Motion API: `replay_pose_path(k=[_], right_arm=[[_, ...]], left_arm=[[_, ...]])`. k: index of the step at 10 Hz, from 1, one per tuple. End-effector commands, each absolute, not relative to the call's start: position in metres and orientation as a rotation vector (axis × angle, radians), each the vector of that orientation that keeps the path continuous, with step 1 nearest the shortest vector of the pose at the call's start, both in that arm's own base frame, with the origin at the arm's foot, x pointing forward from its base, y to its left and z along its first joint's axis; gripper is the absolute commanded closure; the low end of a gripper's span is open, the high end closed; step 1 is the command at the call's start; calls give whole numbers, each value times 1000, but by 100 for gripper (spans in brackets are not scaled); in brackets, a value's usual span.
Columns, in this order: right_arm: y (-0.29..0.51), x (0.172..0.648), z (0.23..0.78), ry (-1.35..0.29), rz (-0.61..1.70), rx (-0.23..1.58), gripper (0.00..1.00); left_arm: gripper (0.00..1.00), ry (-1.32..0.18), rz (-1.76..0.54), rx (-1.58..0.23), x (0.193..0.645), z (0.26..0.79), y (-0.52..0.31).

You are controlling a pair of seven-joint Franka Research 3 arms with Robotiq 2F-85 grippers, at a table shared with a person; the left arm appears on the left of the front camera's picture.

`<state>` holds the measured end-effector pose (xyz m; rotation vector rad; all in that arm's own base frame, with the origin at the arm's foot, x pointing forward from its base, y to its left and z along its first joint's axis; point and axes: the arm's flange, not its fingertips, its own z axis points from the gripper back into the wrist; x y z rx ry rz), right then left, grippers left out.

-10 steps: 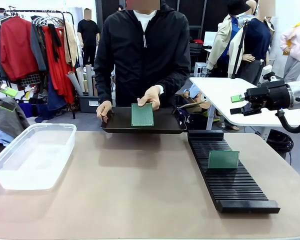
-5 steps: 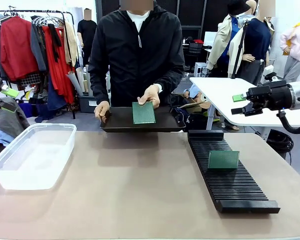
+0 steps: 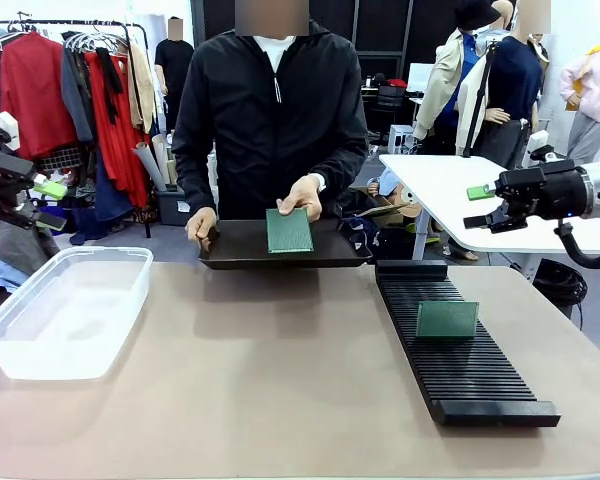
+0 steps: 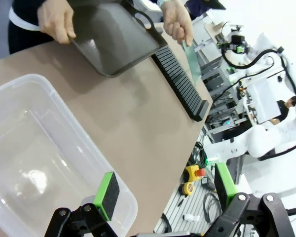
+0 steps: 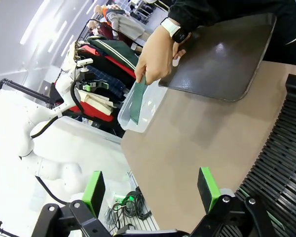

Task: Sort PCBs into racks and boxes based on the side picked up.
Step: Pick up the Blank PCB handed by the Human.

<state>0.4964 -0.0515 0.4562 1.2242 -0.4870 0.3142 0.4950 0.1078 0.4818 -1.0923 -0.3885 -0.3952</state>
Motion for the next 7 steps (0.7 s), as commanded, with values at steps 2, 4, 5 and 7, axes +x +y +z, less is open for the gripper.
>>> replay_pose_path(k=[2, 4, 5, 7], right_arm=[[-51, 497, 463, -447, 307, 1211, 0], [-51, 496, 456, -485, 314, 1224, 0], [-51, 496, 456, -485, 314, 1224, 0], [-51, 496, 456, -485, 314, 1224, 0]], left_arm=[[0, -400, -365, -1192, 506, 471, 91], [0, -422, -347, -1229, 505, 459, 77], [0, -440, -343, -1252, 507, 454, 69], [0, -462, -325, -1301, 515, 446, 50]])
